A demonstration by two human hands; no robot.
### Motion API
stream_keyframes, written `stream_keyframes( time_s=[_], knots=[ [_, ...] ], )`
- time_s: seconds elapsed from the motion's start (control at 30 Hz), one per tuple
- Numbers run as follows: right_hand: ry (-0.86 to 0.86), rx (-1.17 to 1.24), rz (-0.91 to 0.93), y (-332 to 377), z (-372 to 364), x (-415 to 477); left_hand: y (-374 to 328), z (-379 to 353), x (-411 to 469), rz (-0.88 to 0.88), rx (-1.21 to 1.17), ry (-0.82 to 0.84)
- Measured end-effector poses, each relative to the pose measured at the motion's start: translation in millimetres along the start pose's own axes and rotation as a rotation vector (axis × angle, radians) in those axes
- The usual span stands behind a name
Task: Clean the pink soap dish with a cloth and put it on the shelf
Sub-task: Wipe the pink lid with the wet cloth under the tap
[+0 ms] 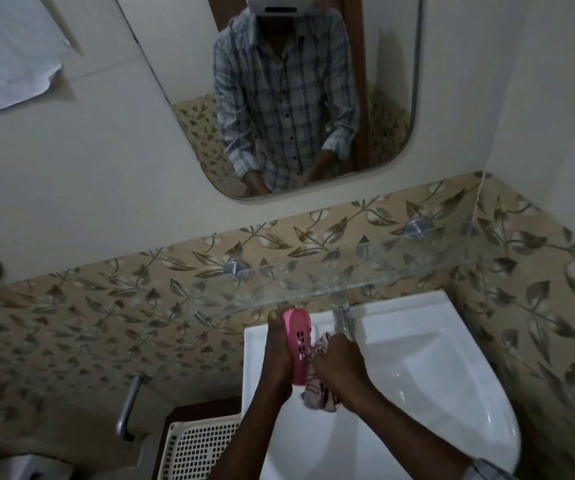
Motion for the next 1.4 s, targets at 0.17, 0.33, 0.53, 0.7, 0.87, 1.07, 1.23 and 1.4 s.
stream_keyframes(
  time_s=[0.17, 0.33, 0.53, 0.7, 0.87, 1.07, 1.23, 1.4],
  knots=[
    [0.259, 0.64, -0.369, -28, -21, 0, -7, -14, -15, -0.293, 0.216, 0.057],
    [0.592, 0.962, -0.412, -3, -10, -8, 0, -5, -10, -0.215, 0.086, 0.092],
    [0.088, 0.912, -0.172, -22, 75, 16, 22, 2, -13, 0.117, -0.588, 0.163],
    [0.009, 0.801, -0.151, -47, 32, -32, 16, -12, -18, 0.113, -0.698, 0.137],
    [-0.095, 0.692, -0.17, -53, 11, -51, 6, 8, -22, -0.064, -0.045, -0.363],
    [-0.357, 0.44, -0.006, -39, 41, -56, -18, -19, -42, -0.247, 0.358, -0.236],
    [-0.245, 0.372, 0.147, -30, 22, -56, -2, -27, -35, 0.062, 0.068, -0.026],
    [-0.041, 0.999, -0.135, -76, 18, -31, 12, -4, -37, 0.34, -0.512, 0.088]
  ],
)
Point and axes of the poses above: each hand's wrist, its own x-axis towards the middle knuckle, its own z-axis out of the back of the hand, y = z × x, the point moved 9 cm from there along x, towards the middle knuckle, and after that the axes turned 4 degrees about -x, right-handed, at the moved point
